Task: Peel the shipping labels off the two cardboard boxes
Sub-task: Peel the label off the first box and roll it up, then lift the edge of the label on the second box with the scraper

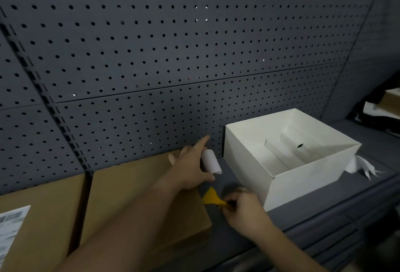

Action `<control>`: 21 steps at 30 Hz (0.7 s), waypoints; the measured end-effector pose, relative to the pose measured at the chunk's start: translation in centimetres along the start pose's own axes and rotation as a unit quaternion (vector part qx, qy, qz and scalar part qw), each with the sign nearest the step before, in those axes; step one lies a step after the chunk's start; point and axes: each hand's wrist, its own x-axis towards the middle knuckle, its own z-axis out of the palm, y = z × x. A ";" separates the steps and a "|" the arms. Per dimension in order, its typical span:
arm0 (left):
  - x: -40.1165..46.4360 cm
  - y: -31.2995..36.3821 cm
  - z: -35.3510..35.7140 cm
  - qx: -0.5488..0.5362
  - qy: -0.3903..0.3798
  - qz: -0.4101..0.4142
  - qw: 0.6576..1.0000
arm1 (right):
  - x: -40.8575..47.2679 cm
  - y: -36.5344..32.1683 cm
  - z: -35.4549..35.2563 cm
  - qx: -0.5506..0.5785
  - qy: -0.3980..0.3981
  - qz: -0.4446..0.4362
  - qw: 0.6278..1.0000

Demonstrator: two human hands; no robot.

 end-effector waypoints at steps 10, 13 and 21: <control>0.6 -1.3 1.3 0.002 0.011 -0.037 0.999 | 0.5 0.3 0.2 -0.001 0.023 0.016 1.000; 0.6 -1.1 1.3 0.031 0.002 -0.050 0.998 | 0.1 -0.1 0.0 0.002 0.036 0.008 0.999; 0.5 -0.8 0.9 0.078 0.007 -0.069 0.995 | -1.7 -0.3 -1.7 0.040 0.086 -0.002 0.995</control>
